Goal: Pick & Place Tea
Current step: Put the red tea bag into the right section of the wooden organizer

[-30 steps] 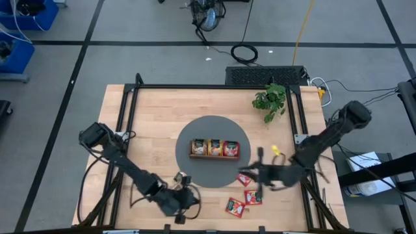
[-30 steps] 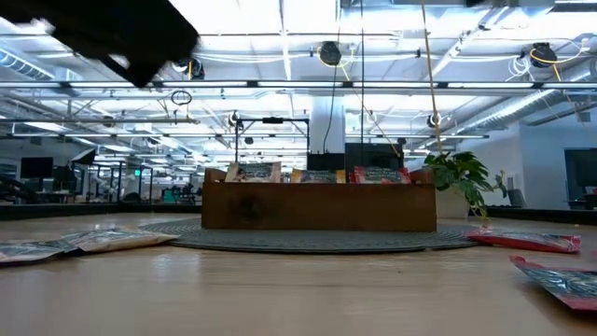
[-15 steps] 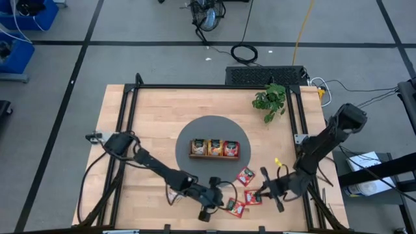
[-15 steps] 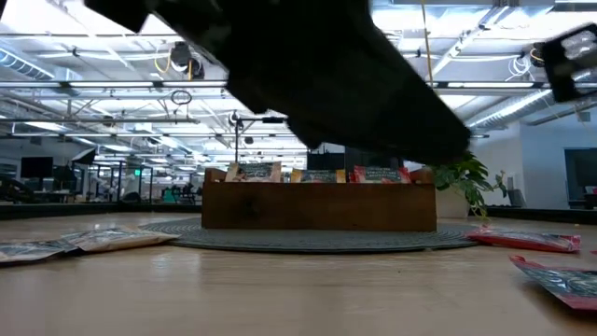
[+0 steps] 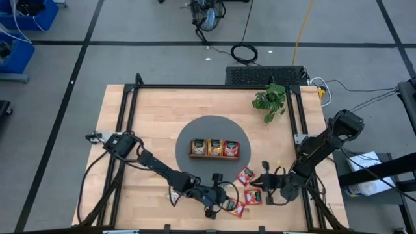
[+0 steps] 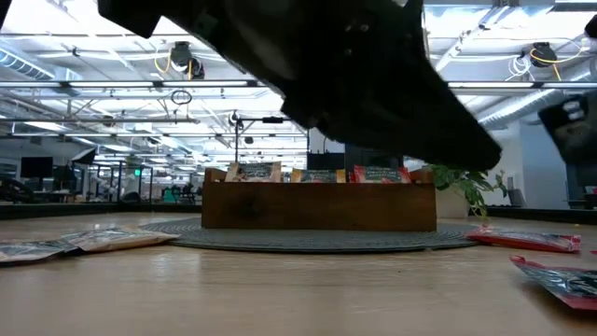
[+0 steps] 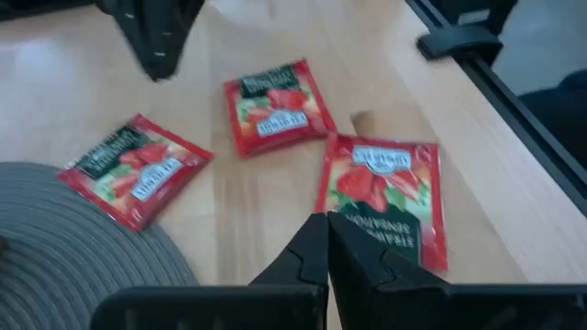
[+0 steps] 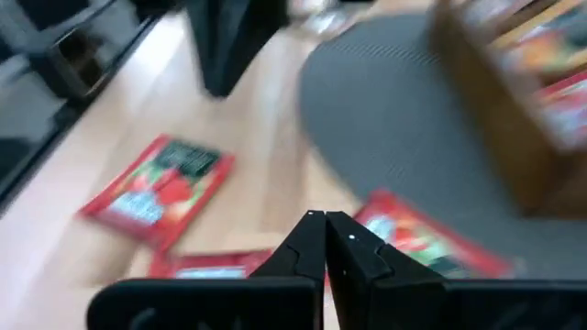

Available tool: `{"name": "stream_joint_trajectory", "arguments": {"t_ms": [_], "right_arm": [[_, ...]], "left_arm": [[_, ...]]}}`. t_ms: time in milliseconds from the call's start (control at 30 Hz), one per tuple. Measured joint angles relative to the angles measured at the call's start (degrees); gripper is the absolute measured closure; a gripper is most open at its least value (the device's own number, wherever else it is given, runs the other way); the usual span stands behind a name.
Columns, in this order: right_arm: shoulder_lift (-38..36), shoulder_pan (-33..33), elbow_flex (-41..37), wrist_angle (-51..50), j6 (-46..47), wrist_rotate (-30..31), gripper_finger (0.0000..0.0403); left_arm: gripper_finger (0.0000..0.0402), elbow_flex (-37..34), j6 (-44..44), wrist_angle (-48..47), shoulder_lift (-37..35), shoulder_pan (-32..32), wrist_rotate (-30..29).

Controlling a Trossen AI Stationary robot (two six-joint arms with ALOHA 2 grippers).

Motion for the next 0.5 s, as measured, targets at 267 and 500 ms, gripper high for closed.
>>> {"name": "stream_joint_trajectory", "arguments": {"t_ms": [267, 500], "right_arm": [[5.17, -5.86, 0.0, -0.49, 0.82, 3.18, 0.0403], [1.06, -7.74, 0.0, -7.73, 1.66, 1.11, 0.0403]], "left_arm": [[0.0392, -0.04, 1.39, 0.13, 0.0, 0.08, -1.99], [0.0392, -0.04, 1.4, -0.01, 0.0, -0.16, -2.29]]}}
